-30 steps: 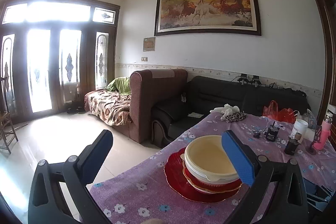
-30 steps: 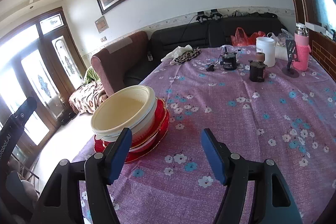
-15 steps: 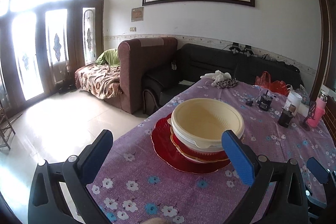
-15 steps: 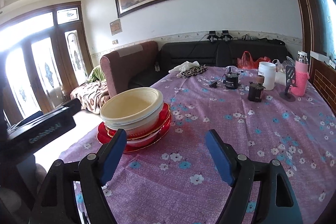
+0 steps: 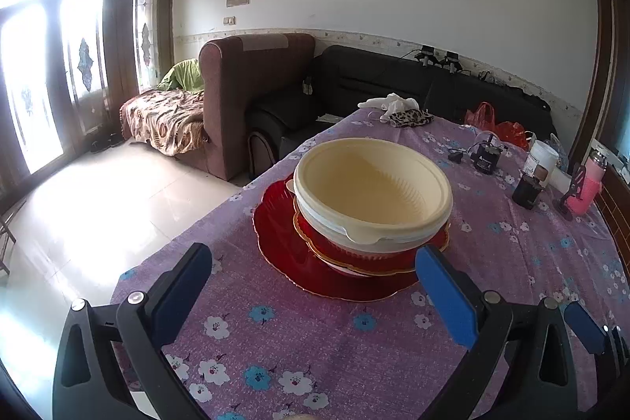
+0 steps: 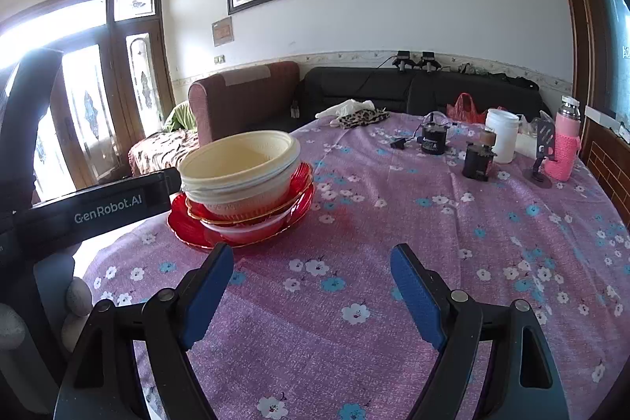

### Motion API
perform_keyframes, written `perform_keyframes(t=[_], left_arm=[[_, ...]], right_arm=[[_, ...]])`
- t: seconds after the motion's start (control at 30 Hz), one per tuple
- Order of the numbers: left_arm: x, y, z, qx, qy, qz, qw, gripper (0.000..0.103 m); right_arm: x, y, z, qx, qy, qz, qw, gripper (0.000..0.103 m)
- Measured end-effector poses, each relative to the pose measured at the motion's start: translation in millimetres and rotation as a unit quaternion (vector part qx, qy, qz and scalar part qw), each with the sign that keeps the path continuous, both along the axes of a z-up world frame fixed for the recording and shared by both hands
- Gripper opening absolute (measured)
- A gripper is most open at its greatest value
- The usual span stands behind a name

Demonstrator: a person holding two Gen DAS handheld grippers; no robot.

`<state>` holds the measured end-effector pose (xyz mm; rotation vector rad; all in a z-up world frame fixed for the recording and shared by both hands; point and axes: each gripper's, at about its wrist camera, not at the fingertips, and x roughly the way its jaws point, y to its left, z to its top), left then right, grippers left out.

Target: Organize plates and bowls

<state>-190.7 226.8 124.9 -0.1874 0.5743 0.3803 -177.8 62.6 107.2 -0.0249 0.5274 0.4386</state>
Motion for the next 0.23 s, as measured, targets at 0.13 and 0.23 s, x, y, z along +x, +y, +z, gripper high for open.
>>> perform_keyframes(t=[0.13,0.23], left_arm=[[4.3,3.8,-3.4,0.002,0.008,0.001,1.0000,0.103],[10.5,3.3,-2.9,-0.015,0.015,-0.024,0.9995,0.103]], right_arm=[[6.2,4.6,-4.2,-0.003,0.010,0.006,1.000,0.086],[17.3,-2.6,-5.3,0.011,0.032,-0.007,0.999,0.086]])
